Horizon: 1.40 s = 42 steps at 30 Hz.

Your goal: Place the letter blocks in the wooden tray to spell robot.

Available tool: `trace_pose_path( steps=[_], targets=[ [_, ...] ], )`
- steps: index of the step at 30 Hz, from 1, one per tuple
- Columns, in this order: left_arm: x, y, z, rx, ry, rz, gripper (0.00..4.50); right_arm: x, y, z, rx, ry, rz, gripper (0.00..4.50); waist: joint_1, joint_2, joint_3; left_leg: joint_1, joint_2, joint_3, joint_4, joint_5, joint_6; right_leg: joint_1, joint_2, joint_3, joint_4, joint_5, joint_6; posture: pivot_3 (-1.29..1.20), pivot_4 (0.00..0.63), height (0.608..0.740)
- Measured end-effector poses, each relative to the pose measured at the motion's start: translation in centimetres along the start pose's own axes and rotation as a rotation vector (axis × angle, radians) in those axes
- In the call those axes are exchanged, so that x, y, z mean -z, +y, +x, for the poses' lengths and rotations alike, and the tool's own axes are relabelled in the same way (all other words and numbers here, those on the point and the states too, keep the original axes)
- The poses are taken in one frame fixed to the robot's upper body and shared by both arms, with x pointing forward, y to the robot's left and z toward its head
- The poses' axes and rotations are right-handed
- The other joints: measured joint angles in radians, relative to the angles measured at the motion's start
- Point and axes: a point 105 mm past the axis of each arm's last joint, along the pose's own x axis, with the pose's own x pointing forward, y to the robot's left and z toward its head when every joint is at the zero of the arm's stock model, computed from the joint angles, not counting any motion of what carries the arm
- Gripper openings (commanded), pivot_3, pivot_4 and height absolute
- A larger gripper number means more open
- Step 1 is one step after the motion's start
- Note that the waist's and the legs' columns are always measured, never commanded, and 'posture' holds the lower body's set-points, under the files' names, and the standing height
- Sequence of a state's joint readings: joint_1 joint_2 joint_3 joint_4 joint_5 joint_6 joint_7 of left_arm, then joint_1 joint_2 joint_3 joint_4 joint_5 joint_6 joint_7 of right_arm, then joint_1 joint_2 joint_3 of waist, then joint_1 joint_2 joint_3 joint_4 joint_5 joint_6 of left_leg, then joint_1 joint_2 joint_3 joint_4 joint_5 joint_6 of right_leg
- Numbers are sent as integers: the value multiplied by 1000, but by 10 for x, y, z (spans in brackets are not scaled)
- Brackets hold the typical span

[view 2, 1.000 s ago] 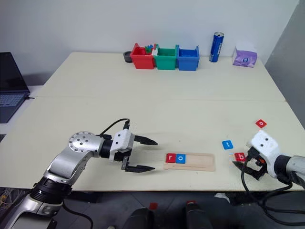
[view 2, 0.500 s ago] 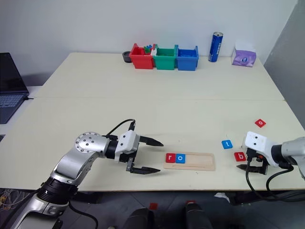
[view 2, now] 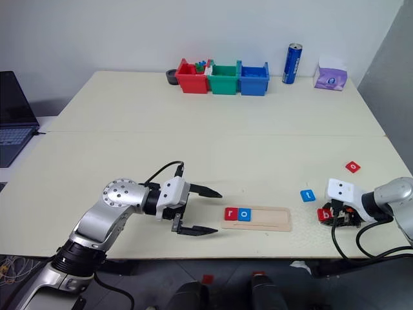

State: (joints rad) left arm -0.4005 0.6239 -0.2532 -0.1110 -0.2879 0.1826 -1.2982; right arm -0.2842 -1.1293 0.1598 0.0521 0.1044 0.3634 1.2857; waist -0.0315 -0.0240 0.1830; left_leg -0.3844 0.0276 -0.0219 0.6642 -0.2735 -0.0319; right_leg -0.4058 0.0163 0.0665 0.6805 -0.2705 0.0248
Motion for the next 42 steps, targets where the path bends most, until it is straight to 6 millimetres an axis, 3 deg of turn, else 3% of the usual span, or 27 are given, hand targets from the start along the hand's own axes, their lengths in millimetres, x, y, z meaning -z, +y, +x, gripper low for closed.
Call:
trace_pose_path(
  steps=[5, 10, 15, 22, 32, 42],
  targets=[
    [5, -1, -3, -8, 14, -9, 4500, -9, 11, -11, -6, -43, 20, 1458, 1, 1, 0, 0, 0, -1, 0, 0, 0, 0, 0, 0, 0, 0, 0, 0, 150, 740],
    [11, -1, -6, -26, 28, -33, 4500, -54, 27, -22, 8, -185, -38, 1458, -1, 1, 0, 0, 0, -2, 0, 0, 0, 1, 0, -1, 1, 0, 0, 0, 150, 740],
    [13, -1, -8, -36, 35, -41, 4500, -88, 40, 2, 19, -318, -79, 1458, 0, 1, 0, 0, 0, -1, 1, 0, 0, 1, 0, -1, 1, 0, 0, 0, 150, 740],
    [11, 2, -8, -40, 34, -32, 4500, -112, 47, 26, -7, -352, -129, 1458, 1, 1, 0, 0, 0, -1, 0, 0, 0, 0, 0, -1, 0, 0, 0, 0, 150, 740],
    [12, 2, -8, -43, 36, -39, 4500, -131, 58, 43, -83, -373, -155, 1458, 0, 1, 0, 0, 0, -2, 0, 0, 0, 0, 0, -2, 0, 0, 0, 0, 150, 740],
    [12, 3, -8, -49, 37, -43, 4500, -131, 54, 53, -90, -341, -154, 1458, 1, 1, 0, -1, 0, -2, 0, 0, 0, 0, 0, -2, 0, 0, 0, 0, 150, 740]
  ],
)
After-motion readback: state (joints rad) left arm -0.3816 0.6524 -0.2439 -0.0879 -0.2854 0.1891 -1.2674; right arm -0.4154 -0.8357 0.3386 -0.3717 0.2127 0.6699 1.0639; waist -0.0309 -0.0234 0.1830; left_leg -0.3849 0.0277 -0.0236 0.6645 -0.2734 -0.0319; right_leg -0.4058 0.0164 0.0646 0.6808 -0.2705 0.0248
